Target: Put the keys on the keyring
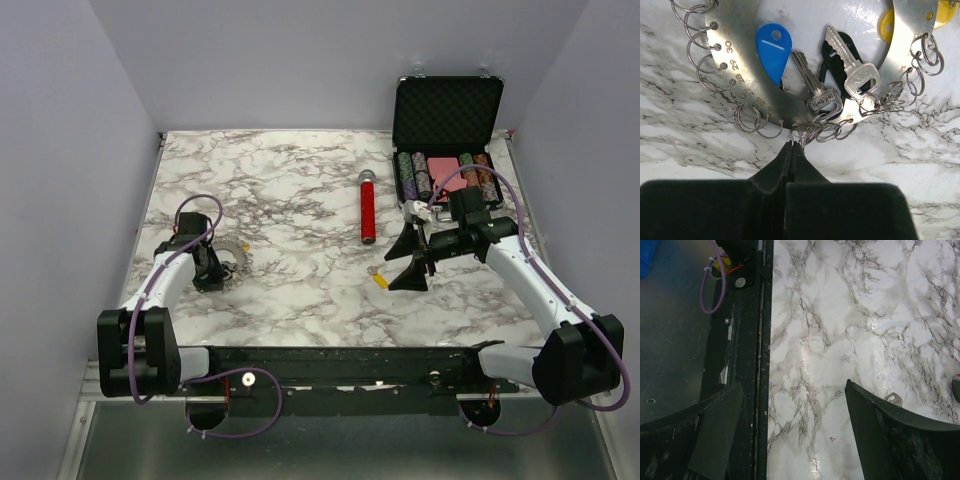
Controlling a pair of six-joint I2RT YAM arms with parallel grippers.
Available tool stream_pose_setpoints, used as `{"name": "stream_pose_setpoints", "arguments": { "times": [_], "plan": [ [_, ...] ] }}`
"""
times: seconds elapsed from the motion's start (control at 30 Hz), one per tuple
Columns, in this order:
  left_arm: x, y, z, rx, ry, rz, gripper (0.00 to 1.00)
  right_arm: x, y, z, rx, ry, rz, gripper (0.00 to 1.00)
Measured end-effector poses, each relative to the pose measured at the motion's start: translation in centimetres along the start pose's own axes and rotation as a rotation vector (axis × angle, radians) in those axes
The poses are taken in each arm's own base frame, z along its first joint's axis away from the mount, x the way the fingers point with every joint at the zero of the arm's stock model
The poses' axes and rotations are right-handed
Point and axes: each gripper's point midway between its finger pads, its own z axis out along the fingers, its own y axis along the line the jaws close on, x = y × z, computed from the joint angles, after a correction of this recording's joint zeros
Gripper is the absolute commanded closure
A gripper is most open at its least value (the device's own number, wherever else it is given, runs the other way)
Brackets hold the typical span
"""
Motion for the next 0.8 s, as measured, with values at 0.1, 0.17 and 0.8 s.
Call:
{"name": "stream_pose_setpoints", "arguments": {
  "times": [0.1,0.17,0.8],
  "plan": [
    [0.20,-0.16,-0.06,0.010,0.003,0.003,0.97,0.00,0.00,0.00,0.000,0.000,0.000,0.09],
    [0.19,-0.25,-0.11,0.016,0.002,0.003,0.91,0.00,0.00,0.00,0.000,0.000,0.000,0.09],
    [0.24,-0.02,0.04,0.001,0.004,0.007,0.91,0.00,0.01,0.00,0.000,0.000,0.001,0.09]
  ]
}}
